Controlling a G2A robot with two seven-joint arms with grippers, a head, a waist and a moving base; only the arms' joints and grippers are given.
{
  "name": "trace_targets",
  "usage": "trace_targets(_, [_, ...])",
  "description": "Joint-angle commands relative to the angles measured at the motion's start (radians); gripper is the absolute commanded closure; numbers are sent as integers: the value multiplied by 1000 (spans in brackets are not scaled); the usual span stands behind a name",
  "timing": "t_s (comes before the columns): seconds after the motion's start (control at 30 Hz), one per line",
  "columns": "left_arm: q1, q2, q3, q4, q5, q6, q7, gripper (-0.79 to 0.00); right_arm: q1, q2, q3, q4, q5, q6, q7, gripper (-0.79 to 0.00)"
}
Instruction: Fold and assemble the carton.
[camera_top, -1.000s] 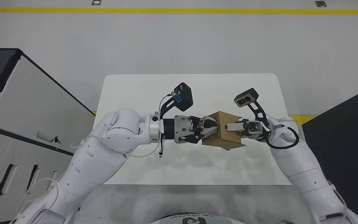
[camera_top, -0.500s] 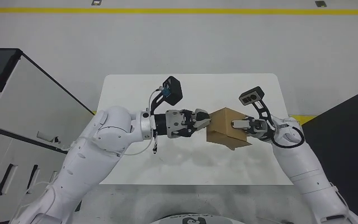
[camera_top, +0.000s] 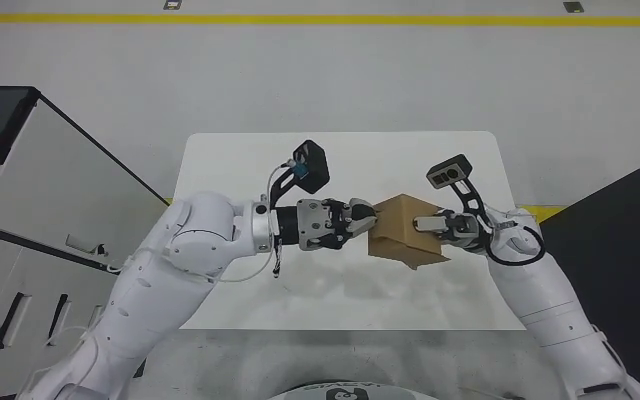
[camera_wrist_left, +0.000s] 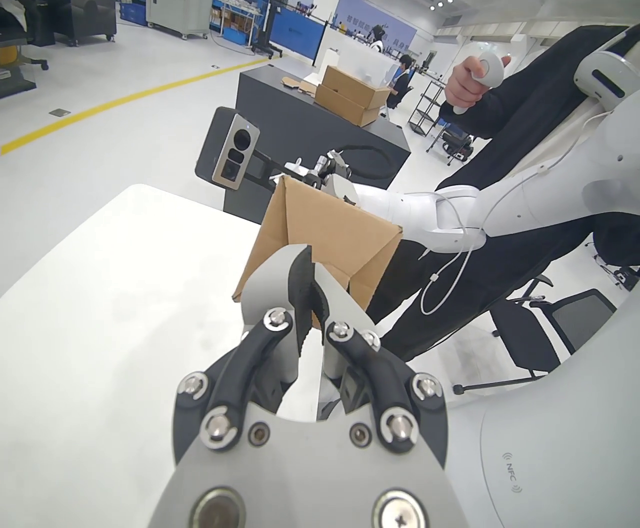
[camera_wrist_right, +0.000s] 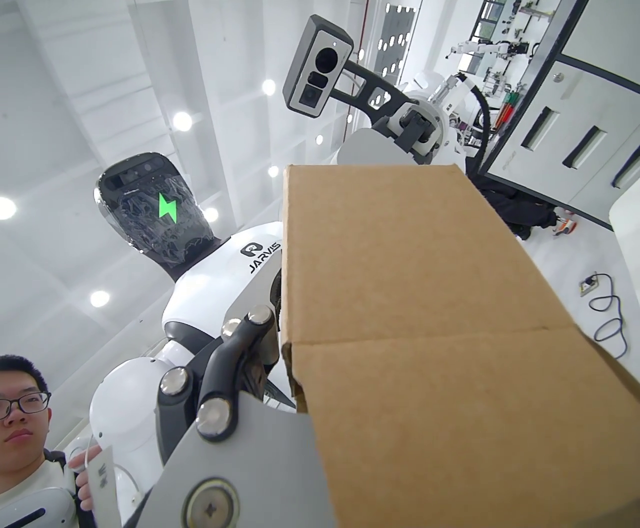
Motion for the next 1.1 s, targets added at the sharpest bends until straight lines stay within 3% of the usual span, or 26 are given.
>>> trace_targets(0.0, [-6, -1, 13, 2, 18, 8, -8, 0, 1, 1, -1, 2, -7, 0, 0, 0])
trace_targets(0.47, [-43, -14, 82, 25, 35, 17, -7, 0, 7, 0, -3, 16, -26, 0, 0, 0])
trace_targets(1.07, [-60, -20, 101, 39, 23, 21, -8, 0, 9, -1, -13, 23, -22, 0, 0, 0])
